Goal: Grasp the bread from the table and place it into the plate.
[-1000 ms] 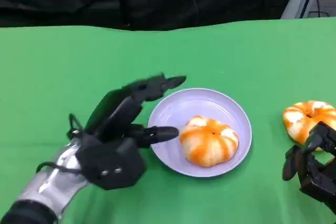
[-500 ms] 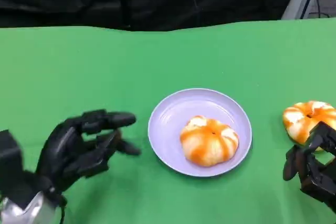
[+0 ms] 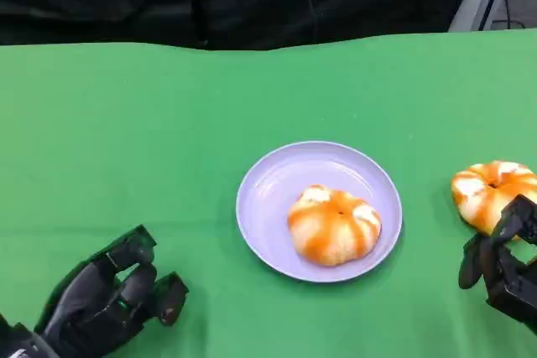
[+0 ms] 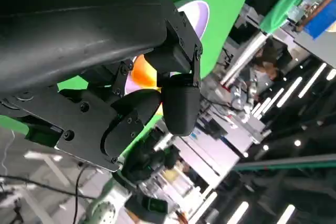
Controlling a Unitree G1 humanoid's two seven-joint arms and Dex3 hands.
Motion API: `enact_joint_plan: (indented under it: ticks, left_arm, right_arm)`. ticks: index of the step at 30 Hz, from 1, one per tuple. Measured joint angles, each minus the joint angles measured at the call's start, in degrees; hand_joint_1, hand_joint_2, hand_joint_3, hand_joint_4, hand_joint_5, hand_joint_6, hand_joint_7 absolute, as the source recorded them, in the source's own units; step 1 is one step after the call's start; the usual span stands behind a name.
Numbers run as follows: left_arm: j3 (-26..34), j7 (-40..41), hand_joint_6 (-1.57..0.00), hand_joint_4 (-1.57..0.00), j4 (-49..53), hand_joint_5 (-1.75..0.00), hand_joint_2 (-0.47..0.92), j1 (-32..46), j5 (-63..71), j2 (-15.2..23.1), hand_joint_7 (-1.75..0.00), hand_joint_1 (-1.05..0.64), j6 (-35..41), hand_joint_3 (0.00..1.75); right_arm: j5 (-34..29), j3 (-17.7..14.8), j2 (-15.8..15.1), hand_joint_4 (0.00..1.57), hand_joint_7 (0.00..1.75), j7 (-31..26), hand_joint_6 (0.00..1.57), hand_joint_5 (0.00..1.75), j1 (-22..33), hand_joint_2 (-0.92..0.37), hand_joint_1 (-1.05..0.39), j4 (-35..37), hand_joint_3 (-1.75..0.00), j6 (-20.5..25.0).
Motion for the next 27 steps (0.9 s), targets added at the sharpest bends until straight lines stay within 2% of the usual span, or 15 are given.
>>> enact_joint_plan:
  ticks: [3,6,12,18,23,27]
  left_arm:
    - [1.19,-3.09,-0.72,-0.79,3.06,-1.75,0.63,-1.39,-0.03,-0.06,-1.70,-0.20,1.32,0.90]
    - [2.86,-5.36,-0.79,-0.80,5.54,-1.75,0.58,-2.59,-0.19,-0.09,-1.58,-0.21,2.91,0.99]
    - [6.46,-8.39,-0.76,-0.78,8.41,-1.75,0.54,-4.53,-0.72,-0.23,-1.61,-0.27,6.07,1.09]
    - [7.65,-10.01,-0.73,-0.78,10.27,-1.75,0.58,-5.81,-0.15,-0.63,-1.70,-0.26,6.16,1.01]
    - [8.62,-10.58,-0.72,-0.81,11.11,-1.75,0.50,-6.12,0.05,-0.99,-1.74,-0.25,6.23,1.16]
    - [8.86,-10.58,-0.73,-0.81,11.12,-1.75,0.50,-6.11,0.18,-1.11,-1.73,-0.25,6.26,1.23]
  right_arm:
    - [0.02,-0.01,0.01,0.91,1.64,0.25,0.77,1.75,-0.06,-0.50,-0.05,0.03,-1.32,0.00]
    - [0.01,-0.01,0.05,0.91,1.64,0.43,0.77,1.75,-0.06,-0.50,-0.05,0.03,-1.33,0.00]
    - [-0.05,0.08,0.33,0.92,1.65,-0.36,0.77,1.75,-0.06,-0.50,-0.05,-0.06,-1.33,0.00]
    - [-0.05,0.17,0.34,0.91,1.66,-0.55,0.76,1.75,-0.06,-0.50,-0.05,-0.18,-1.34,0.00]
    - [-0.05,0.20,0.35,0.92,1.65,-0.52,0.76,1.75,-0.06,-0.50,-0.05,-0.17,-1.34,0.00]
    - [-0.04,0.20,0.35,0.91,1.65,-0.26,0.76,1.75,-0.06,-0.50,-0.05,-0.17,-1.33,-0.01]
